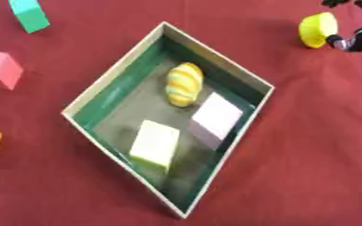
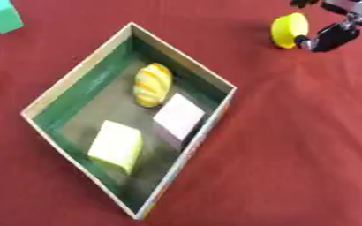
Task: Pick up objects on the table and place them in the box.
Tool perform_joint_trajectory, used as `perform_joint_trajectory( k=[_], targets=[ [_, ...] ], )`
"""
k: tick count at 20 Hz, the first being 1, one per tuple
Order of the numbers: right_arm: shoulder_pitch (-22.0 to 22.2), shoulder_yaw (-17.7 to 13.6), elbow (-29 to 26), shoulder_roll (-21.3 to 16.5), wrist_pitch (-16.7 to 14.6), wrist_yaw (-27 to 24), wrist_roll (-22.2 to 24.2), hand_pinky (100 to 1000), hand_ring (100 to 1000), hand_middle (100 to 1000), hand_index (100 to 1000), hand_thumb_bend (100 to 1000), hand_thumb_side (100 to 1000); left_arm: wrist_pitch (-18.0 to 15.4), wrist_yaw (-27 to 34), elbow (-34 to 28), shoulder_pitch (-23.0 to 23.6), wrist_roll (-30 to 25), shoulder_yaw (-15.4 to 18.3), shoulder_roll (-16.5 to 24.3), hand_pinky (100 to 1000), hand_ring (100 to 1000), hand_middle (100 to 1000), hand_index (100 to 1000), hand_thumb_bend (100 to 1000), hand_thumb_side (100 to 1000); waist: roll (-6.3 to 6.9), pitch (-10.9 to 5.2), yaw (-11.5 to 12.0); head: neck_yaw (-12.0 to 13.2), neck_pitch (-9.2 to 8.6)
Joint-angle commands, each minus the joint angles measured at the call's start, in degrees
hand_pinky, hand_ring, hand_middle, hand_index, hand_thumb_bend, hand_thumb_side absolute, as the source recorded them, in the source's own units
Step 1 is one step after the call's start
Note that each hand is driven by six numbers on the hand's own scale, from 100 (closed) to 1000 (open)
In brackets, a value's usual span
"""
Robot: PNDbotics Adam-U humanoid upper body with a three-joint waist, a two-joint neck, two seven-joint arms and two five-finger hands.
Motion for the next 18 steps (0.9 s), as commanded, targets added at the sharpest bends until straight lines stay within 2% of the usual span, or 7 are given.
perform_joint_trajectory(
  k=[1,12,16,18],
  targets=[
    [-1.4,-1.6,1.4,-1.2,0.0,1.8,-0.9,884,912,829,892,316,100,-0.2,0.3,-1.2,-0.4,0.2,0.5,1.3,735,562,565,793,100,349,0.11,-0.68,0.3,-0.1,-1.47],
    [-3.7,-2.7,6.6,1.4,0.4,6.5,-3.3,878,904,821,888,332,108,-0.5,1.0,-1.2,-0.8,0.3,0.5,1.1,735,559,563,793,100,361,-0.38,2.7,1.7,-0.8,-3.81],
    [-4.4,-2.9,7.9,2.4,0.4,7.8,-4.8,850,832,666,799,307,111,-0.6,1.1,-1.2,-0.9,0.3,0.5,1.0,736,559,563,793,100,362,-0.4,3.33,2.0,-0.8,-3.91],
    [-4.7,-2.9,7.7,2.7,0.2,7.4,-5.9,838,792,602,748,219,100,-0.6,1.2,-1.2,-0.9,0.3,0.5,1.0,736,559,563,793,100,363,-0.37,3.36,1.9,-0.7,-3.69]
  ],
)
